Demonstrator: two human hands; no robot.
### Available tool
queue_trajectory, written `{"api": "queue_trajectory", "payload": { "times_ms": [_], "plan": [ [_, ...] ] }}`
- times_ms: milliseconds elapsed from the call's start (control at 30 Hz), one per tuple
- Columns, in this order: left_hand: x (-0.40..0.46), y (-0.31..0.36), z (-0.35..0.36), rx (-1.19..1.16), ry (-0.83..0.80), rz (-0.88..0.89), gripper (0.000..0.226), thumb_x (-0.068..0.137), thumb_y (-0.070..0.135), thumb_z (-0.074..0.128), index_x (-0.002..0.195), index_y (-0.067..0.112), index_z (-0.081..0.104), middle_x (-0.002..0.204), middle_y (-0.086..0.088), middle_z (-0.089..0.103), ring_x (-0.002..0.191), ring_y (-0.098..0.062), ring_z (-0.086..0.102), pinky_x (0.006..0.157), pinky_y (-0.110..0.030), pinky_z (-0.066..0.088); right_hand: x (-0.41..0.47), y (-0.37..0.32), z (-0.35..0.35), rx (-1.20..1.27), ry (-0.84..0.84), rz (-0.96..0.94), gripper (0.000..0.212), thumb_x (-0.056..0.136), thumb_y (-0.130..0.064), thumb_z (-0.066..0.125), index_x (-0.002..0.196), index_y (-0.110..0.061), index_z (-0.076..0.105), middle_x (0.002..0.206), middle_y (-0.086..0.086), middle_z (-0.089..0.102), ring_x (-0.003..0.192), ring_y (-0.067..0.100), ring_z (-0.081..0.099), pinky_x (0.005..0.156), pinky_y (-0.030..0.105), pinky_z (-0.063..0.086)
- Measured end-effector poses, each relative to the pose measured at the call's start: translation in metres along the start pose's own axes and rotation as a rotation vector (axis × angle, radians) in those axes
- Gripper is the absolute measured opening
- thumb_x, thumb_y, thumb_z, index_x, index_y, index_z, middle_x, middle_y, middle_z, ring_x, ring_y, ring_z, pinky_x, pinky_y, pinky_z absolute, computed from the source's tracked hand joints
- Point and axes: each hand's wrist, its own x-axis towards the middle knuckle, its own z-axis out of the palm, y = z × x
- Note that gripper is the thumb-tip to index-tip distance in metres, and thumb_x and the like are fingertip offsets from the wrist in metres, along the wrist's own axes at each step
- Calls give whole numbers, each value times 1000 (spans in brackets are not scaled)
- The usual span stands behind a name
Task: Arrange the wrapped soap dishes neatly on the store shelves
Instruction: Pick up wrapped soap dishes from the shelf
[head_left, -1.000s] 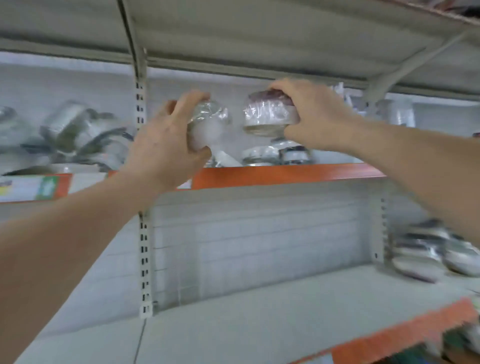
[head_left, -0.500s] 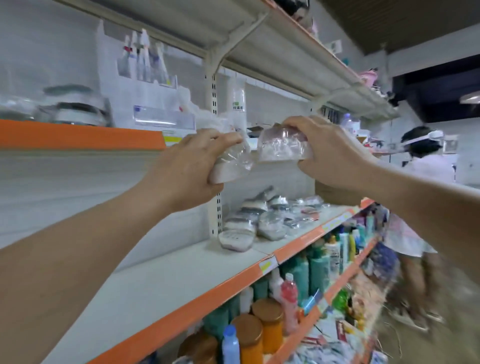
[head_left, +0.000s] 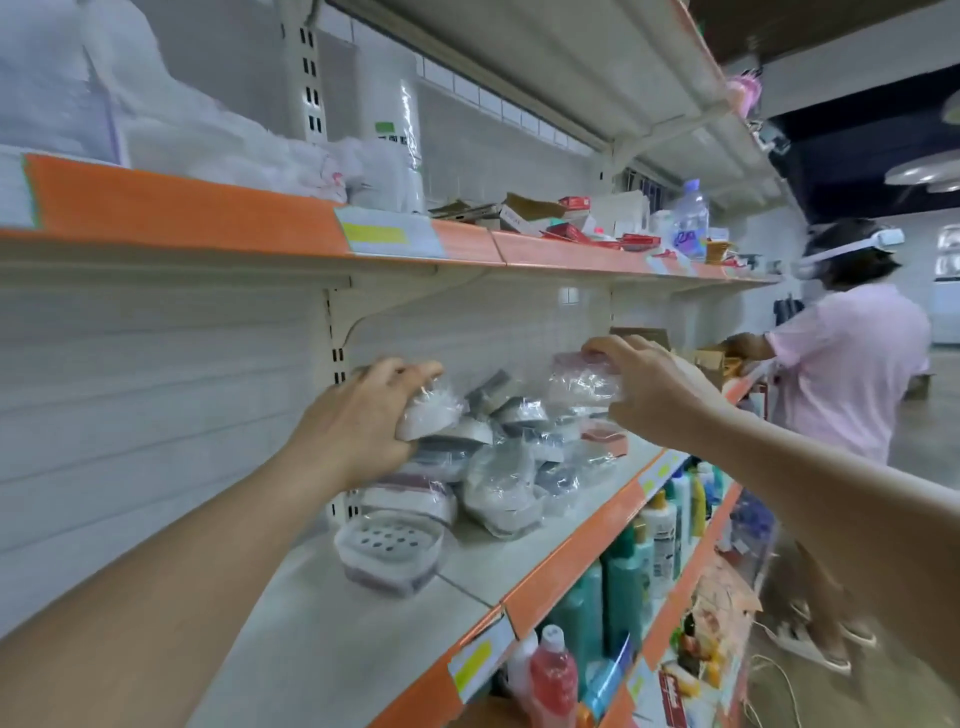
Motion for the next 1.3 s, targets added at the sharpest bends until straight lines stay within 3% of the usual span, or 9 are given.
{"api": "queue_trajectory", "payload": {
  "times_ms": [200, 467, 667, 767, 867, 933, 1033, 1133, 1300],
  "plan": [
    [71, 17, 62, 32, -62, 16, 75, 82, 27, 59, 144, 39, 18, 142, 7, 31, 128, -17, 36, 92, -30, 39, 62, 79, 55, 39, 9, 124, 66, 78, -3, 57, 137, -27, 39, 129, 3, 48, 116, 24, 47, 83, 30, 39],
    [221, 77, 144, 8, 8, 46, 77, 80, 25, 62, 143, 41, 21, 141, 8, 31, 125, -15, 35, 88, -25, 35, 161, 190, 156, 78, -68, 40, 65, 80, -2, 55, 137, -26, 38, 129, 3, 48, 118, 25, 45, 88, 33, 43],
    [340, 104, 238, 119, -22, -30, 73, 81, 15, 58, 141, 35, 23, 143, 4, 30, 131, -21, 30, 97, -35, 39, 241, 264, 229, 92, -92, 73, 65, 83, 0, 51, 141, -23, 31, 135, 3, 42, 126, 22, 36, 95, 35, 41],
    [365, 99, 284, 225, -171, -121, 75, 84, 31, 59, 144, 33, 16, 146, -1, 26, 134, -24, 25, 102, -41, 33, 263, 285, 270, 173, -198, 8, 70, 83, -1, 53, 145, -19, 26, 141, 5, 36, 132, 22, 29, 102, 31, 34],
    [364, 95, 315, 276, -520, -197, 87, 78, 64, 55, 147, 31, 13, 150, -2, 25, 137, -23, 24, 108, -47, 21, 269, 290, 301, 199, -502, -144, 77, 83, -13, 59, 148, -22, 20, 151, 1, 27, 137, 19, 27, 104, 24, 28],
    [362, 96, 317, 235, -575, -187, 87, 79, 67, 51, 148, 31, 13, 153, -1, 23, 139, -22, 23, 111, -44, 18, 273, 291, 306, 231, -575, -155, 76, 84, -14, 58, 149, -21, 19, 154, -1, 23, 139, 17, 25, 103, 20, 26],
    [363, 97, 297, 145, -419, -97, 69, 87, 51, 50, 146, 28, 23, 145, -3, 37, 132, -24, 35, 108, -36, 27, 284, 290, 301, 193, -519, -161, 73, 83, -12, 57, 148, -17, 23, 153, 2, 26, 140, 19, 24, 107, 23, 24],
    [347, 95, 262, 105, -309, -65, 55, 89, 38, 52, 140, 28, 33, 135, -3, 48, 123, -25, 44, 101, -35, 36, 289, 273, 282, 146, -463, -165, 66, 85, -13, 54, 146, -19, 28, 149, 5, 34, 137, 23, 29, 107, 34, 34],
    [280, 78, 184, 209, -267, -152, 52, 95, 38, 44, 143, 25, 29, 144, -3, 38, 129, -22, 36, 106, -31, 30, 258, 193, 223, 18, -547, -355, 51, 92, -19, 49, 142, -21, 37, 141, 5, 47, 126, 23, 46, 97, 24, 35]
  ]
}}
